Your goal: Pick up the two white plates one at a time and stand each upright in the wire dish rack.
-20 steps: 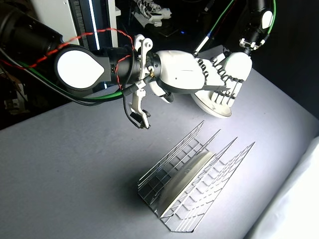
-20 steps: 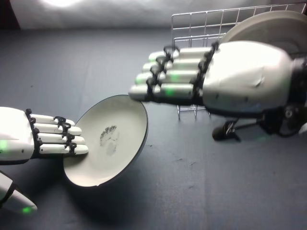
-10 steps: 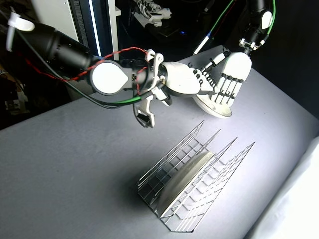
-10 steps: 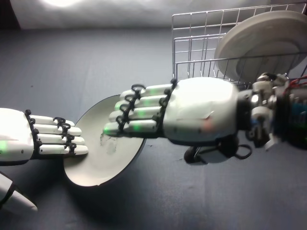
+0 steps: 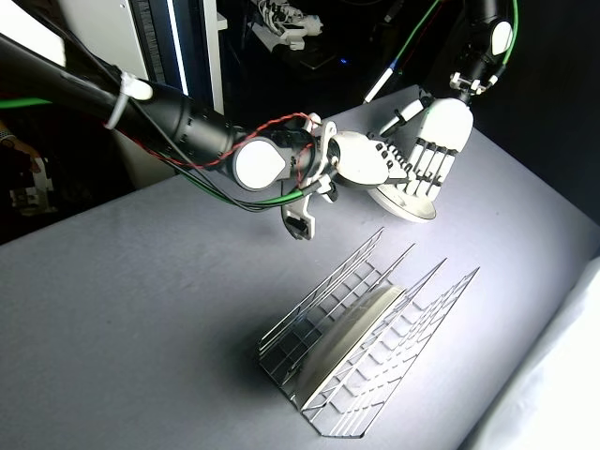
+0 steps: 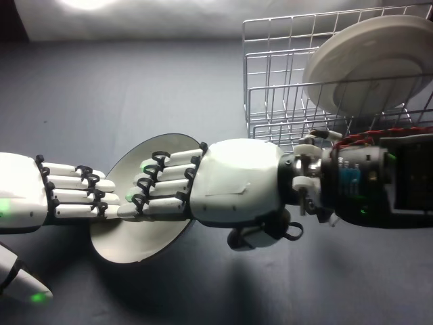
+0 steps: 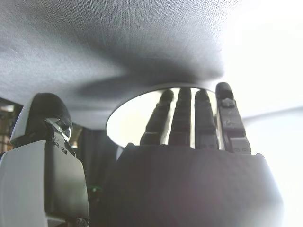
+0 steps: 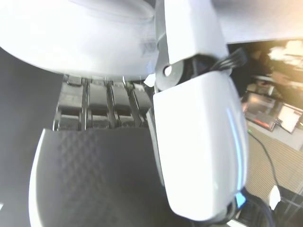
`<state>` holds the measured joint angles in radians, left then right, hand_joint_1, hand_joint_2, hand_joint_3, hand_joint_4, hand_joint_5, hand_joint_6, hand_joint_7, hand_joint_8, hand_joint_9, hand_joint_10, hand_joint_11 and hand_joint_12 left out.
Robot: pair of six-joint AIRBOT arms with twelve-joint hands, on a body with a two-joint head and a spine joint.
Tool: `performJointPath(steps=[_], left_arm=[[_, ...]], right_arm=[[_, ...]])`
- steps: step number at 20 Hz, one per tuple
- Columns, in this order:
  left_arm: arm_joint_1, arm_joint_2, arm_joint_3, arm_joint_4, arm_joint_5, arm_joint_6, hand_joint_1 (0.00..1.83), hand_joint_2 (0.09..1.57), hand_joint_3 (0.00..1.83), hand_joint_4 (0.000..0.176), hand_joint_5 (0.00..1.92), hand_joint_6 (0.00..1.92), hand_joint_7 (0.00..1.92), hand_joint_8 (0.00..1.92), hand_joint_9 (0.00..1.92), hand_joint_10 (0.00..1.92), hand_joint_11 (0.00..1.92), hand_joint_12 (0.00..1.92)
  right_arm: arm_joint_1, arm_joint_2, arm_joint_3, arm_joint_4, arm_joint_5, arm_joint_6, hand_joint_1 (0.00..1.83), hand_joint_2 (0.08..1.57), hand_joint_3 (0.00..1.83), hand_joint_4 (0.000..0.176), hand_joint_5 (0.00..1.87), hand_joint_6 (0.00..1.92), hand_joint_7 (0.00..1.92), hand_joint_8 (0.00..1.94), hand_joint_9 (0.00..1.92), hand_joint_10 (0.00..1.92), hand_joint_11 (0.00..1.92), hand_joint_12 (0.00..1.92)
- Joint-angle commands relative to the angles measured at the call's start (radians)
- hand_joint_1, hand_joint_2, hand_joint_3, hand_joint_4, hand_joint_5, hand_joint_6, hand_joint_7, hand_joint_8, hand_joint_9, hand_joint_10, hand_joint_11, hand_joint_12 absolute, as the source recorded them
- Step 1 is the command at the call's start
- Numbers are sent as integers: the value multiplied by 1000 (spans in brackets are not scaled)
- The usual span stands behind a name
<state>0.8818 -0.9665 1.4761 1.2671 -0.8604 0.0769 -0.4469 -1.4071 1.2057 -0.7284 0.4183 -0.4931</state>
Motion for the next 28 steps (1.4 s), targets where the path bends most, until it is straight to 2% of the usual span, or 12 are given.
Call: performJointPath(steps=[1, 6, 9, 10, 13, 14, 15, 16, 17, 20, 27, 28], left_arm=[[19, -24, -5, 80, -11, -2, 0, 1046, 0, 0, 0, 0, 0, 0, 0, 0, 0, 0], [15, -26, -2, 80, -11, -2, 0, 1055, 1, 0, 0, 0, 0, 0, 0, 0, 0, 0], [14, -26, -2, 80, -11, -2, 0, 1048, 0, 0, 0, 0, 0, 0, 0, 0, 0, 0], [14, -26, -2, 80, -11, -2, 0, 1071, 8, 0, 0, 0, 0, 0, 0, 0, 0, 0], [13, -26, -1, 80, -11, -2, 0, 1055, 0, 0, 0, 0, 0, 0, 0, 0, 0, 0], [13, -26, -1, 80, -11, -2, 0, 1045, 0, 0, 0, 0, 0, 0, 0, 0, 0, 0], [14, -26, -1, 80, -11, -2, 0, 1054, 0, 0, 0, 0, 0, 0, 0, 0, 0, 0], [14, -26, -1, 80, -11, -2, 0, 1056, 0, 0, 0, 0, 0, 0, 0, 0, 0, 0], [15, -26, -1, 80, -11, -2, 0, 1061, 3, 0, 0, 0, 0, 0, 0, 0, 0, 0], [19, -26, -1, 80, -11, -2, 0, 1068, 5, 0, 0, 0, 0, 0, 0, 0, 0, 0], [-41, 10, 13, 8, -44, 8, 0, 1051, 0, 0, 0, 0, 0, 0, 0, 0, 0, 0], [-63, 24, 12, 1, -51, 12, 0, 1054, 0, 0, 0, 0, 0, 0, 0, 0, 0, 0]], right_arm=[[5, -11, 12, 24, 99, -4, 1436, 948, 7, 0, 0, 0, 0, 0, 0, 0, 0, 0], [6, -89, 111, 24, 113, -6, 1434, 963, 11, 0, 0, 0, 0, 0, 0, 0, 55, 27], [9, -118, 146, 24, 121, -6, 1465, 987, 0, 0, 221, 17, 196, 10, 219, 27, 0, 967], [9, -123, 153, 24, 122, -6, 1460, 997, 0, 0, 347, 26, 332, 14, 339, 39, 9, 1124], [12, -131, 163, 24, 126, -6, 1423, 1067, 16, 0, 738, 53, 765, 35, 769, 92, 372, 1182], [15, -132, 166, 24, 126, -6, 1562, 1088, 3, 0, 875, 57, 909, 36, 834, 984, 515, 1186], [16, -132, 166, 24, 126, -6, 1511, 1066, 0, 0, 994, 629, 1084, 500, 1036, 897, 754, 1435], [15, -132, 166, 24, 127, -6, 1499, 1066, 3, 0, 995, 759, 1102, 641, 1061, 912, 801, 1523], [13, -131, 166, 24, 128, -6, 1413, 1070, 2, 0, 961, 852, 1104, 729, 1057, 1030, 889, 1327], [10, -130, 166, 24, 132, -9, 1492, 1080, 2, 0, 929, 938, 1030, 732, 1043, 940, 872, 1528], [13, -107, 158, 24, 194, -5, 1496, 1069, 0, 0, 983, 793, 1089, 718, 1051, 938, 854, 1538], [16, -101, 156, 25, 212, -5, 1414, 1065, 2, 0, 981, 852, 1102, 739, 1052, 1033, 879, 1346]])
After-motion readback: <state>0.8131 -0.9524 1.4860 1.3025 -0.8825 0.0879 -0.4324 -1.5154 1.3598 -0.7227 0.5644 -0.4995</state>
